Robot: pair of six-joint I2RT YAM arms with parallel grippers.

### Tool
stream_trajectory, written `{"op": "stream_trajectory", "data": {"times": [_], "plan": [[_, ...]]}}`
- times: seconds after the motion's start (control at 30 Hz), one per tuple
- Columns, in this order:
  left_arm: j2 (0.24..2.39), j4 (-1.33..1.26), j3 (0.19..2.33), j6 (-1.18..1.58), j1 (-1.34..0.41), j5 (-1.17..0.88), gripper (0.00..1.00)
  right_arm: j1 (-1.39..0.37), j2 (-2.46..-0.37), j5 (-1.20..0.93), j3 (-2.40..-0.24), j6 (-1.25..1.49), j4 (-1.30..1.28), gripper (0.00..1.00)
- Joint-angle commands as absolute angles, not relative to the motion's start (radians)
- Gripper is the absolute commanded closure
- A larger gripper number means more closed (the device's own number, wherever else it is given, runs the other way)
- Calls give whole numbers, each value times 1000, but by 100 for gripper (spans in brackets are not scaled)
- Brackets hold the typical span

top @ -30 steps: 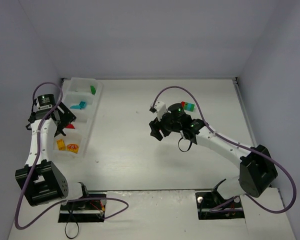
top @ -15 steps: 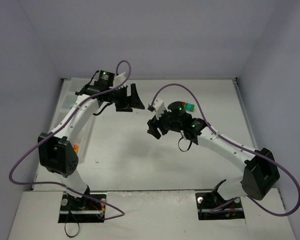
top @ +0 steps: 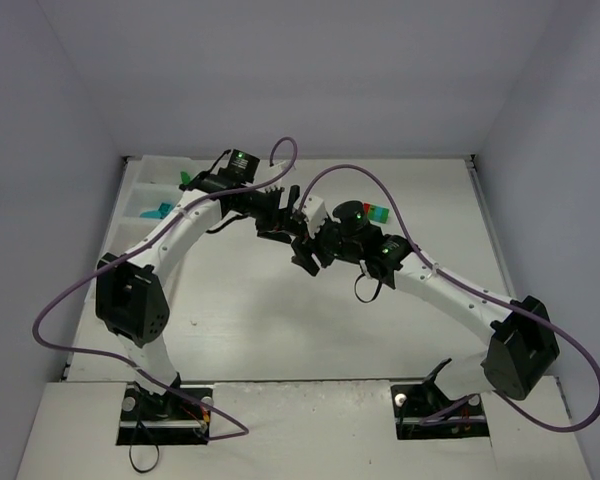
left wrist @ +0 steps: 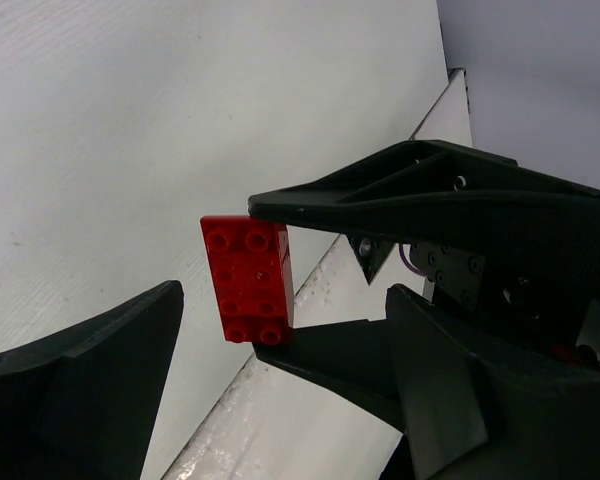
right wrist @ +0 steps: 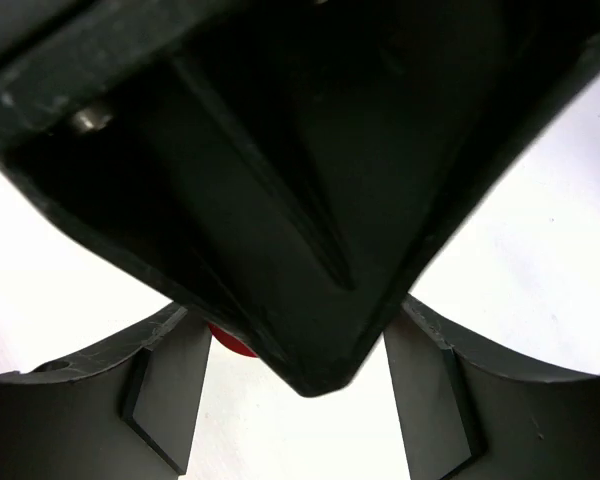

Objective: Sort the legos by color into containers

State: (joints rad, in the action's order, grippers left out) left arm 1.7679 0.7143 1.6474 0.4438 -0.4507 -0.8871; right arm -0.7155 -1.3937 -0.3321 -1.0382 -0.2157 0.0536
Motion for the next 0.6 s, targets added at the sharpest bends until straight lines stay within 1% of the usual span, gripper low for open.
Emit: {"op": "stream_trajectory", "data": {"times": [0.0,0.37,0.57], "plan": [[1714,710,1648,402,-446,-913,25,-724,-1367,-302,-1078,-238,101,100],[1729,677,1615,374,-465,-953,28,-723,-1356,-298,-1089,-238,103,100],[1741,603,1615,429,-482,-945,30,-723,-1356,-308,-1091,-236,101,100]]}}
